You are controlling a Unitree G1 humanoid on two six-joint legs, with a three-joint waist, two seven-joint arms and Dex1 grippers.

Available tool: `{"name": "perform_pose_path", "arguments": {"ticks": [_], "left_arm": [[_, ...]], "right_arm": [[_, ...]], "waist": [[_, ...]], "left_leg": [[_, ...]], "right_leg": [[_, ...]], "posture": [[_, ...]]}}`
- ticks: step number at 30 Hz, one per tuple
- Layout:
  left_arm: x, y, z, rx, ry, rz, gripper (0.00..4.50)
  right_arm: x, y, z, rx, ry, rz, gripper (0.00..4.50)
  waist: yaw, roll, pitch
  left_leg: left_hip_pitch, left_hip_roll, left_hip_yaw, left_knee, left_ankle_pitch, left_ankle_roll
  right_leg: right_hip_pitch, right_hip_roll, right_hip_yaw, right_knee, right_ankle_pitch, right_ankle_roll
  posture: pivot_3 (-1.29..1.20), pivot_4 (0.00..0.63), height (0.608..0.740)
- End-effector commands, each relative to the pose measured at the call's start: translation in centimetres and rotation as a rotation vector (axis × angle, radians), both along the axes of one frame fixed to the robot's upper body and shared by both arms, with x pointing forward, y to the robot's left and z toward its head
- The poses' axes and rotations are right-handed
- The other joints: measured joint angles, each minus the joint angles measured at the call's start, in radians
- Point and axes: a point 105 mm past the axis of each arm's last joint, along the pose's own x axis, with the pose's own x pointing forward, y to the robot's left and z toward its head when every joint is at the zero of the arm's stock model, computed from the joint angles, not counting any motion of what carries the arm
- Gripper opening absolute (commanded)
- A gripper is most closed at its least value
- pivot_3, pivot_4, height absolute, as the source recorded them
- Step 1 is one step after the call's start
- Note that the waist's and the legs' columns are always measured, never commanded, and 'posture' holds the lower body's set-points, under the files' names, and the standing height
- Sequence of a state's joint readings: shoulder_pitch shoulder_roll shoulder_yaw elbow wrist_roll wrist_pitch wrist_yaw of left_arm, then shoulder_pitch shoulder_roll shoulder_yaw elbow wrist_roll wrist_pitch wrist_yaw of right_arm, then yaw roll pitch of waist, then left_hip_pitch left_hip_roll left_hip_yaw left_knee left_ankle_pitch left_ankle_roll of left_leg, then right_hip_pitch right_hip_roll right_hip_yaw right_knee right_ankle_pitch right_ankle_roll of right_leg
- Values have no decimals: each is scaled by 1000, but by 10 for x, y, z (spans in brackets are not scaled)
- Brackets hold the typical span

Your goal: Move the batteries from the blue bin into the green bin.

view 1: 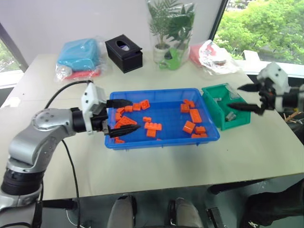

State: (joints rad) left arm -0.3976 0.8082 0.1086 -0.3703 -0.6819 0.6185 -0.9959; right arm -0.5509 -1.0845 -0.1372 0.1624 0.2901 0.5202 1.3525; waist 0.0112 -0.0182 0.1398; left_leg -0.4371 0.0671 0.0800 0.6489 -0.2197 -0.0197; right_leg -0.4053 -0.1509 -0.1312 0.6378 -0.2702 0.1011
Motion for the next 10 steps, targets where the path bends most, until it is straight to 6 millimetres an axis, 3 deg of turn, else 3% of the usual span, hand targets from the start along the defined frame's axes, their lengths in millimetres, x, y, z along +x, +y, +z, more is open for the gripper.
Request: {"name": "perform_pose_path", "arguments": {"ticks": [1,5,10], "left_arm": [[-3,15,19,-5,-53,13,4500],[-9,25,24,10,-35,20,4500],[-11,32,28,30,-37,41,4500]], "right_arm": [[-15,-2,12,-12,-44,64,4411],[-29,2,19,111,-20,95,4411],[-26,6,13,165,-54,55,4411]], "waist": [[-1,0,0],[1,1,1],[4,0,0]], "left_leg": [[1,0,0,0,0,0],[2,1,0,0,-1,-1],[2,0,0,-1,-1,-2]], "right_leg": [[0,0,0,0,0,-1],[1,0,0,0,-1,-3],[2,0,0,-1,-1,-3]], "posture": [[0,150,657],[0,150,657],[0,150,657]]}}
